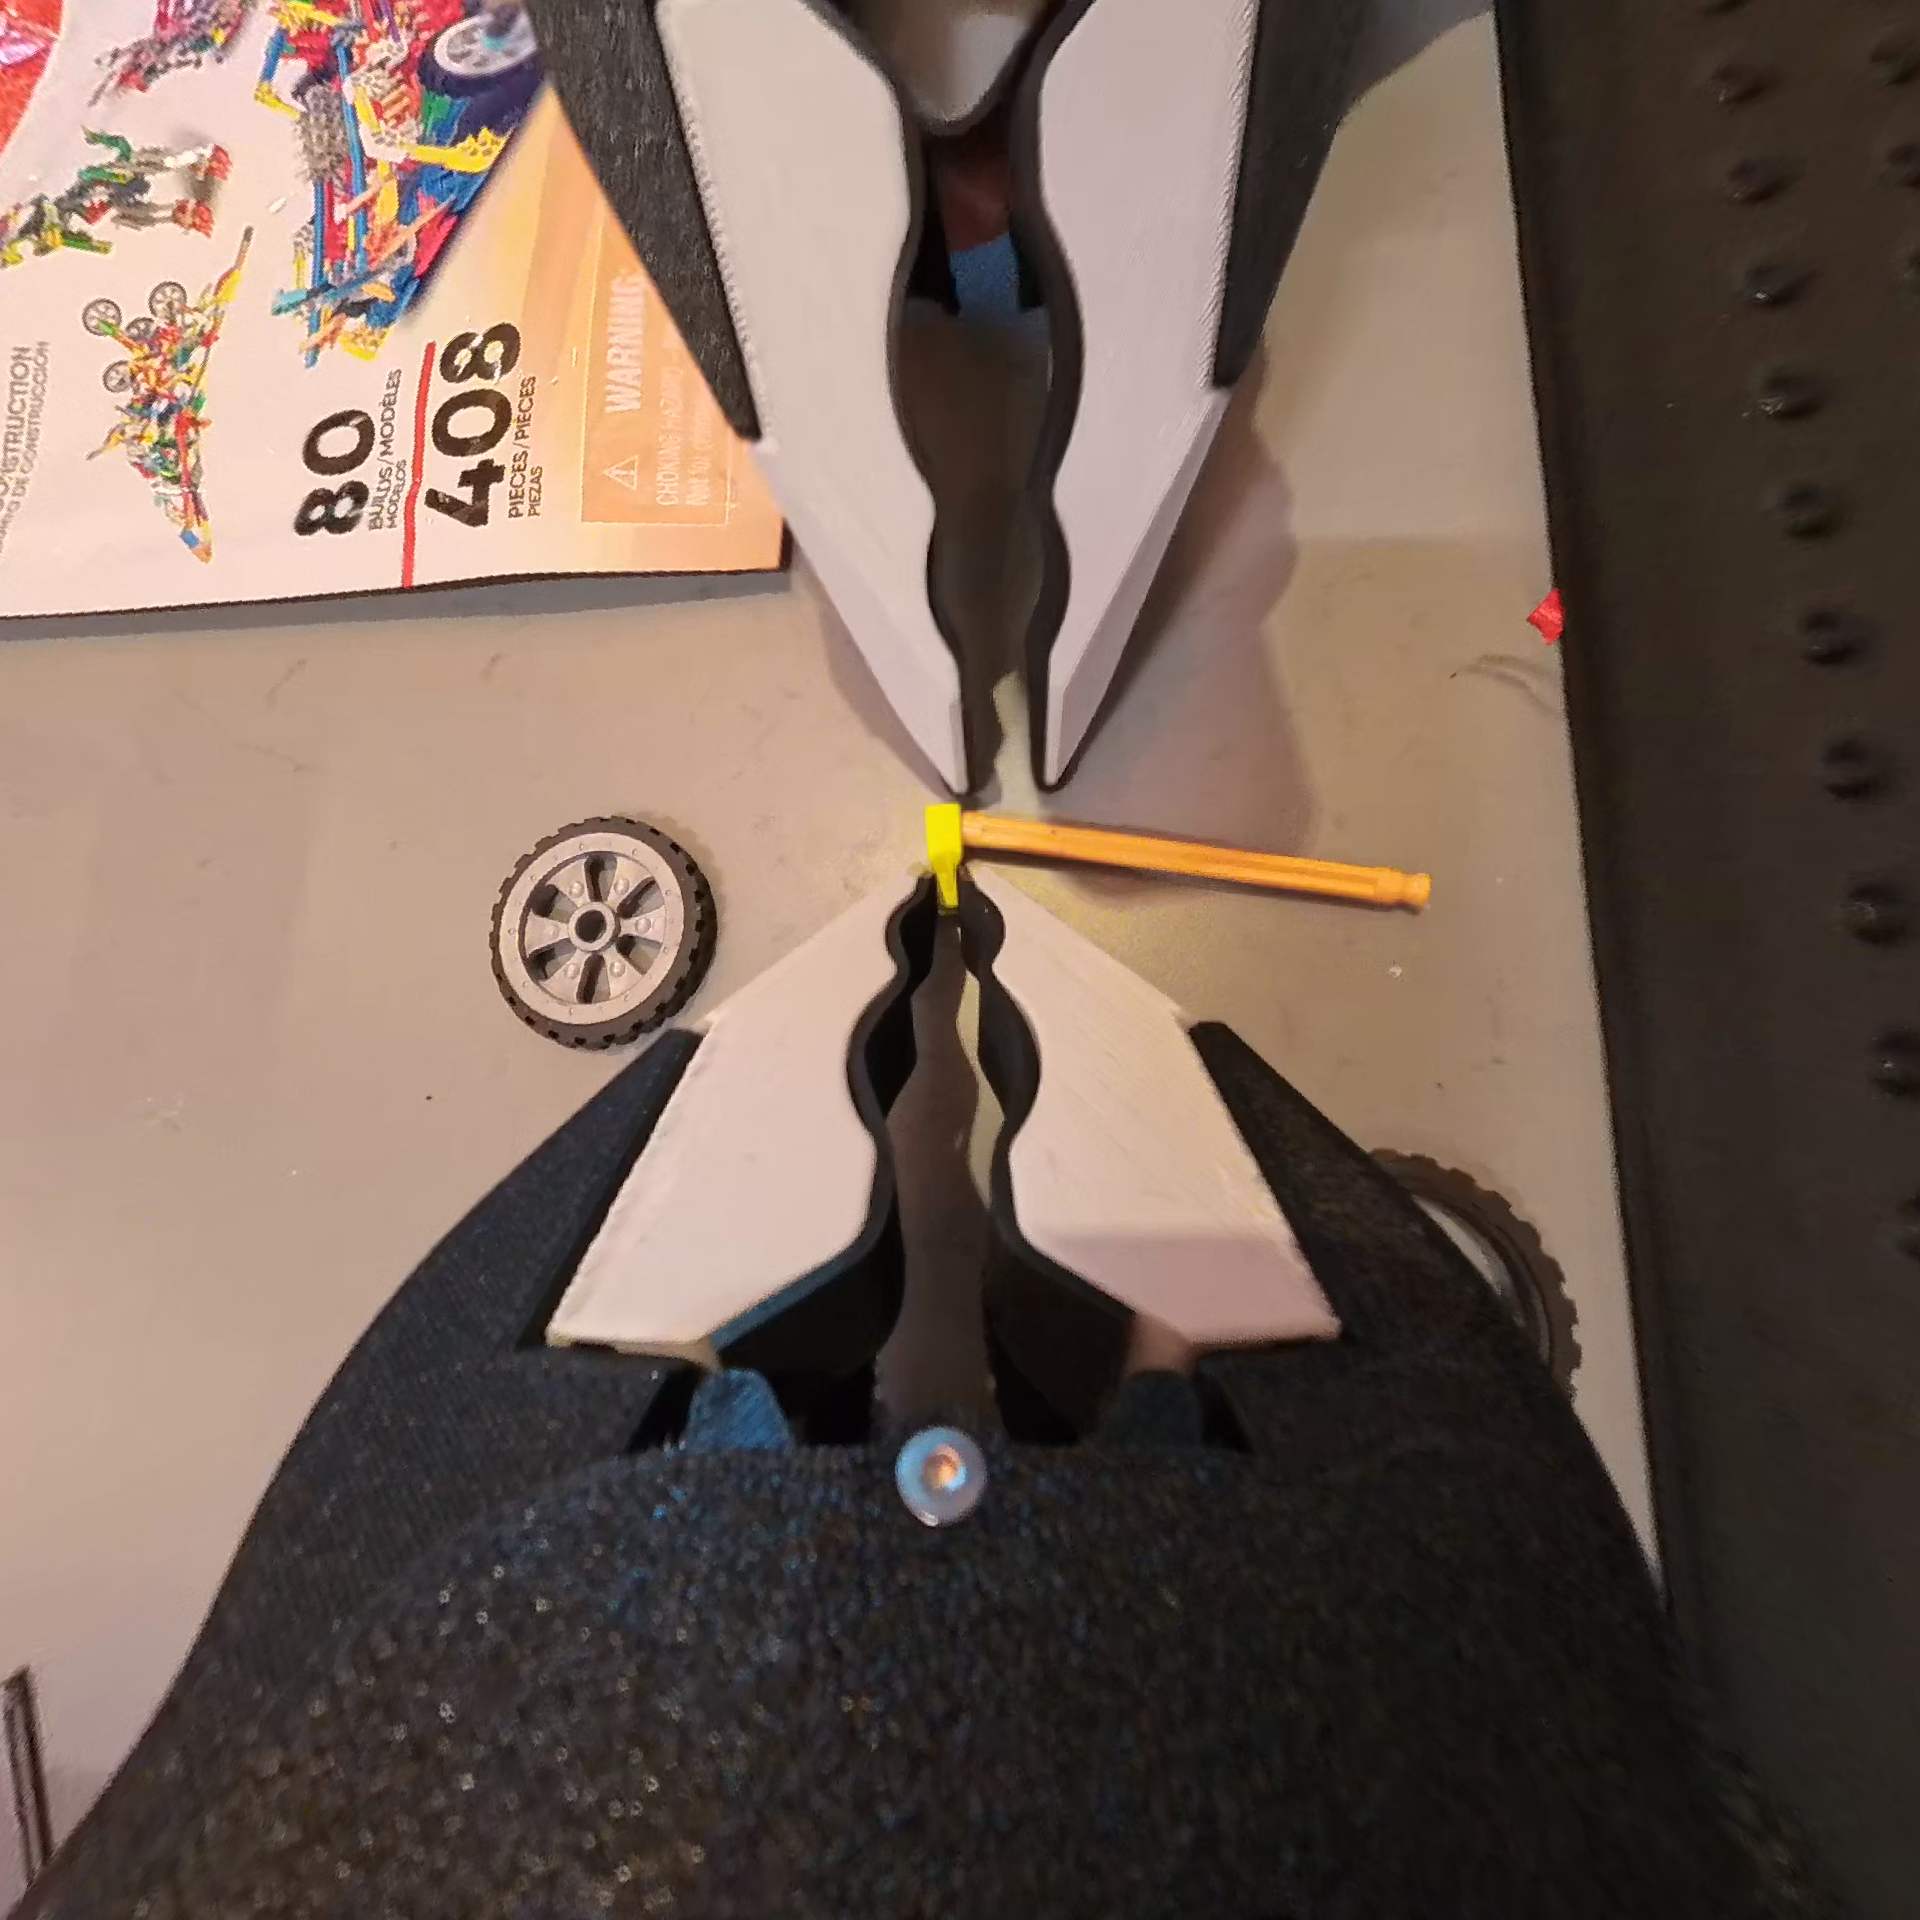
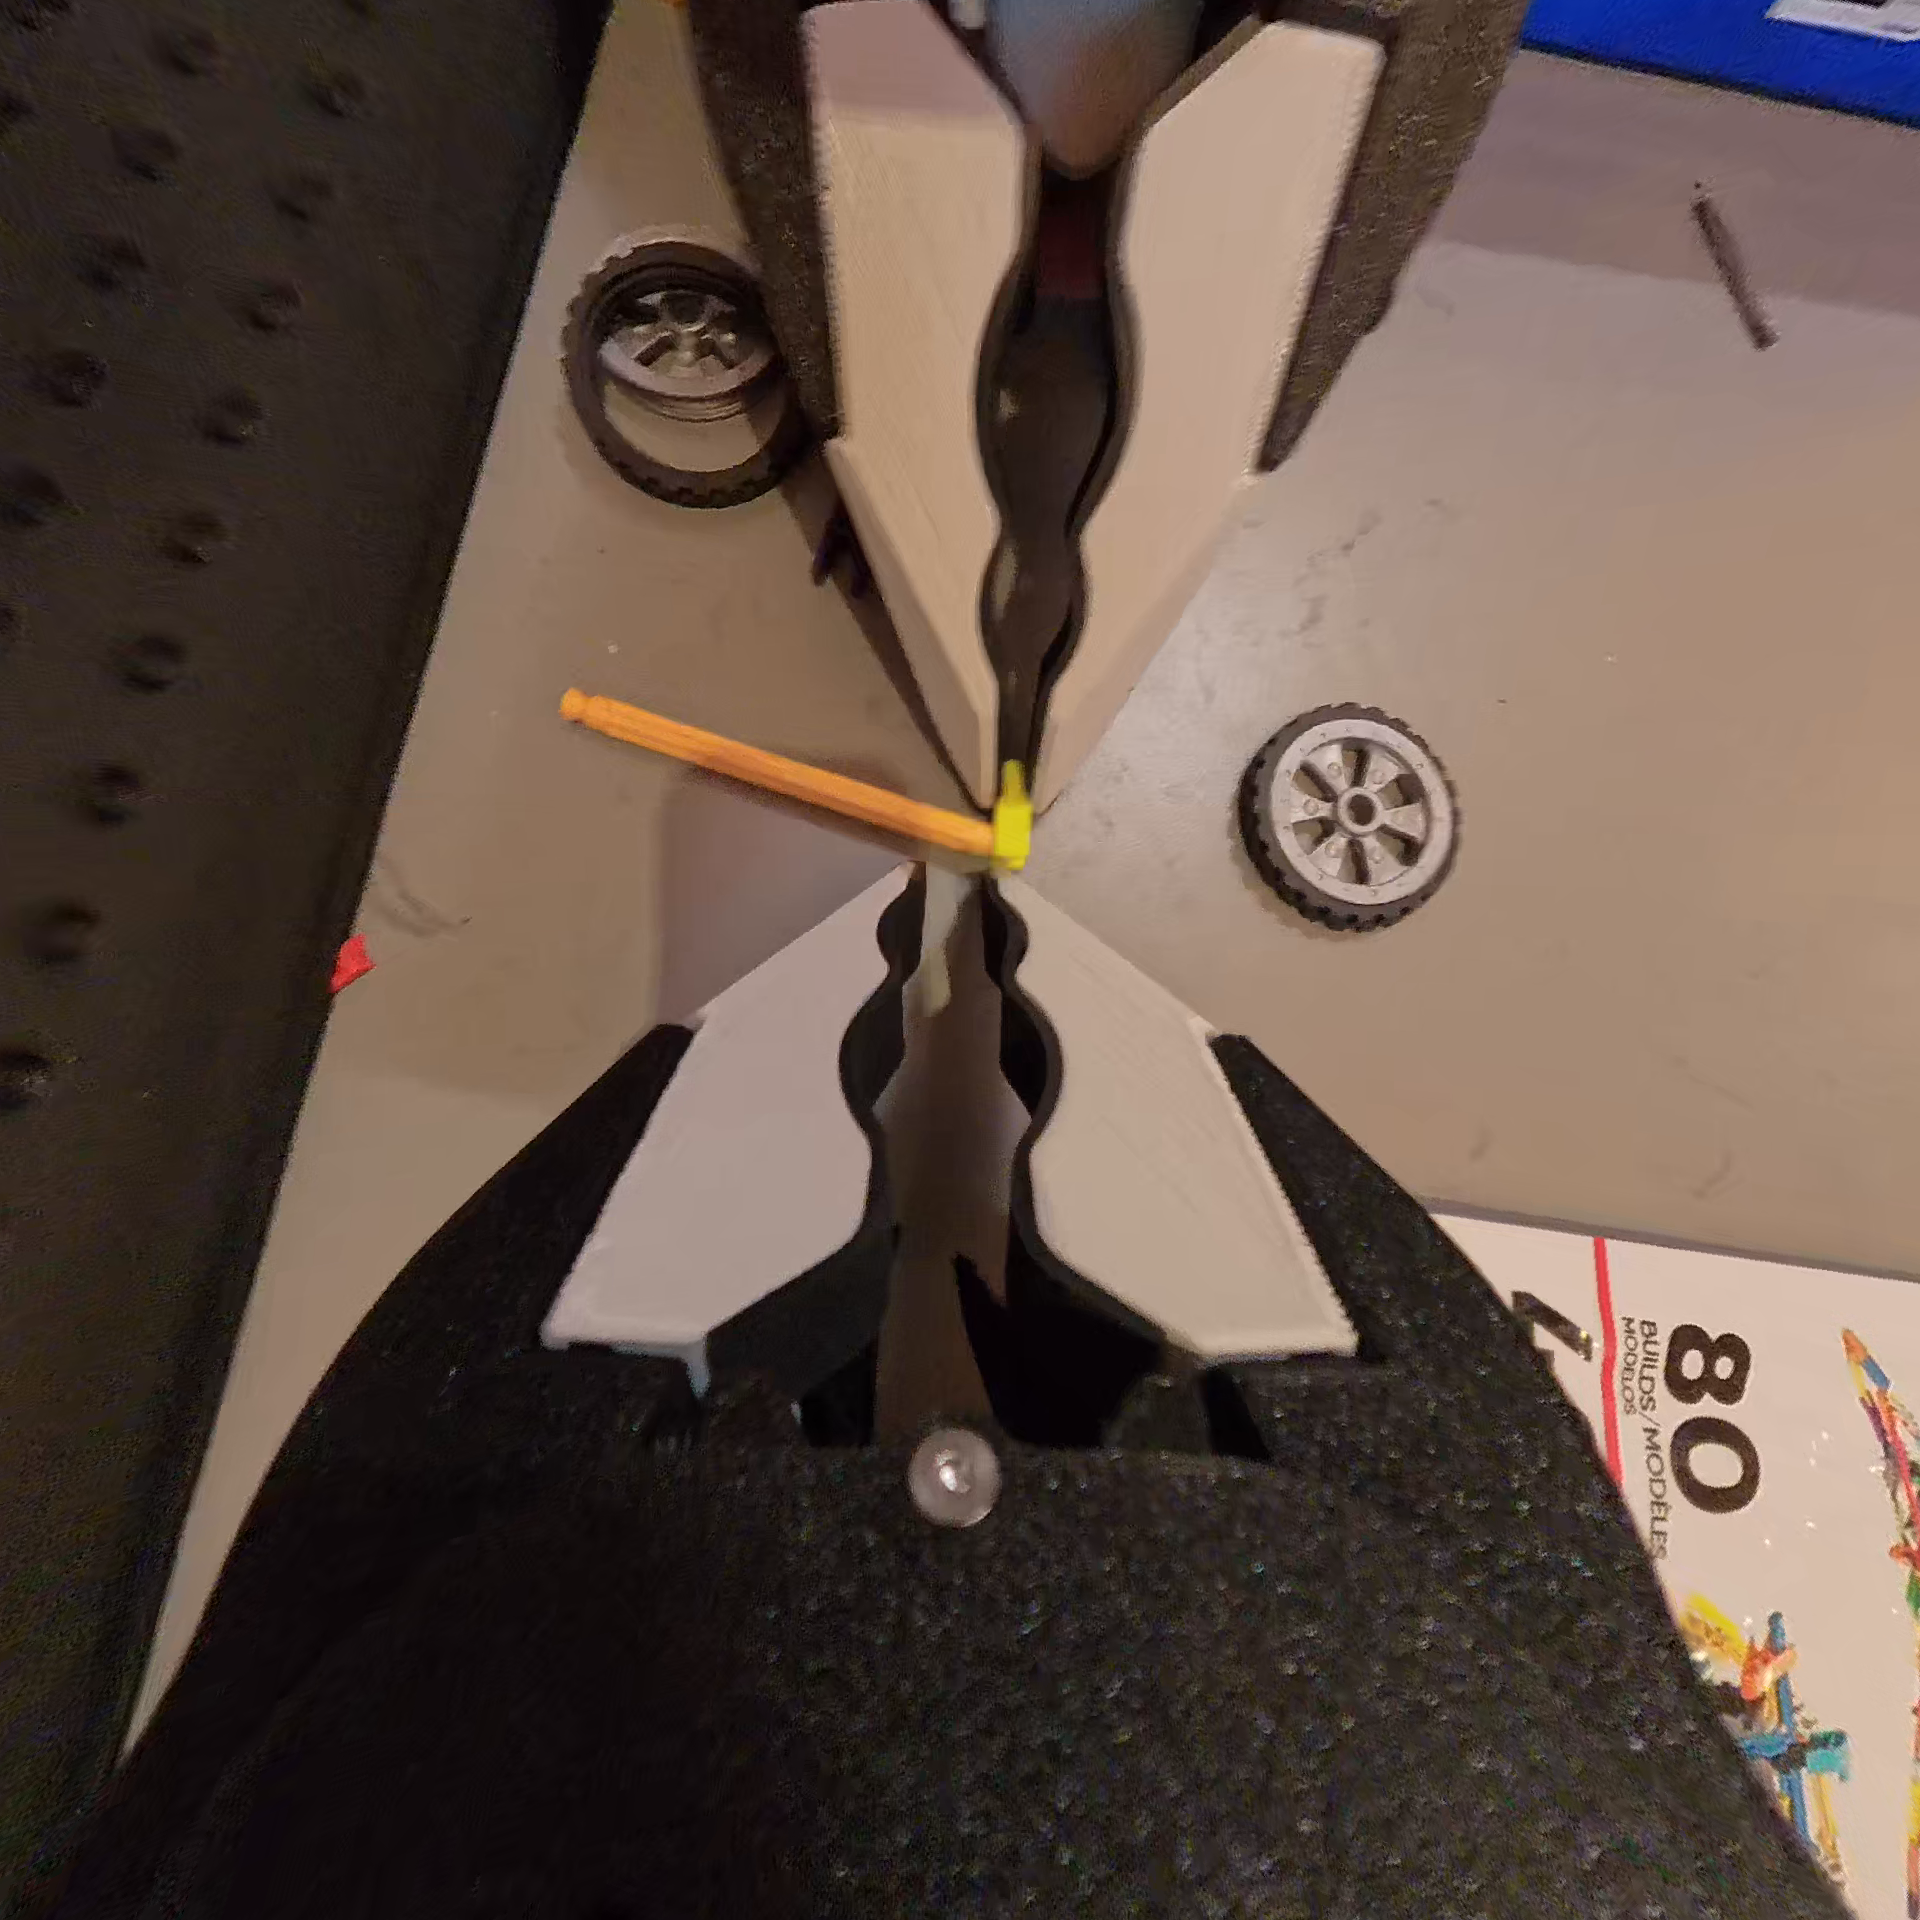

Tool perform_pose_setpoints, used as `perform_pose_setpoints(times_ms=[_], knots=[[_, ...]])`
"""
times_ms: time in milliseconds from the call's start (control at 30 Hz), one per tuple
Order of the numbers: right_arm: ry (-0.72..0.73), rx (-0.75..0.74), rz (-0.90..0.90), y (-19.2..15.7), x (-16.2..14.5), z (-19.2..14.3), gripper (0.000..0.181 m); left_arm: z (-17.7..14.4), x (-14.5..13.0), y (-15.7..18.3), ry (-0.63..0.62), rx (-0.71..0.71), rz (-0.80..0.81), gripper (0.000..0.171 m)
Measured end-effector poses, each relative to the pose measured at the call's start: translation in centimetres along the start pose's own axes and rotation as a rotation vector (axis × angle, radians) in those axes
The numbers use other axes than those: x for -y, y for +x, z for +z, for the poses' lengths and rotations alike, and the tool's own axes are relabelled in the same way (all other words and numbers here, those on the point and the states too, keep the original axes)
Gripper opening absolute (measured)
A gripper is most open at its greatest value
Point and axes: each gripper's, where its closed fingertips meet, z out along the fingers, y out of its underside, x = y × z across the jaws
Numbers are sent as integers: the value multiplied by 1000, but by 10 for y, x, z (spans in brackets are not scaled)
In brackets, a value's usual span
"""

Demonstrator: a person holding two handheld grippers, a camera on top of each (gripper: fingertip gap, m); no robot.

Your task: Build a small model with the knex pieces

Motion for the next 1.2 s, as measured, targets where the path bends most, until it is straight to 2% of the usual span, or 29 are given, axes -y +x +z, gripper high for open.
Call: perform_pose_setpoints(times_ms=[200,300,367,400,533,767,900,1033,1200], knots=[[4,-7,22,-5,11,0,24,-1,-2,-7,-25,45,-13,2],[44,2,-32,-13,20,-1,24,0,0,-7,-17,37,-20,2],[53,18,-58,-18,20,6,19,2,-1,-7,-25,38,-19,2],[65,42,-45,-21,21,8,7,1,-1,-7,-26,37,-16,2],[94,82,23,-19,17,7,1,-1,-3,-7,-25,23,-36,2],[93,105,47,-19,15,6,1,-5,-7,-7,-32,1,-48,2],[100,113,47,-21,17,6,1,-3,-4,2,-13,-57,-39,2],[116,120,62,-20,20,-1,21,-2,-3,1,-7,-70,-37,2],[36,17,111,1,4,-8,23,-1,-1,0,-9,-81,-28,2]])
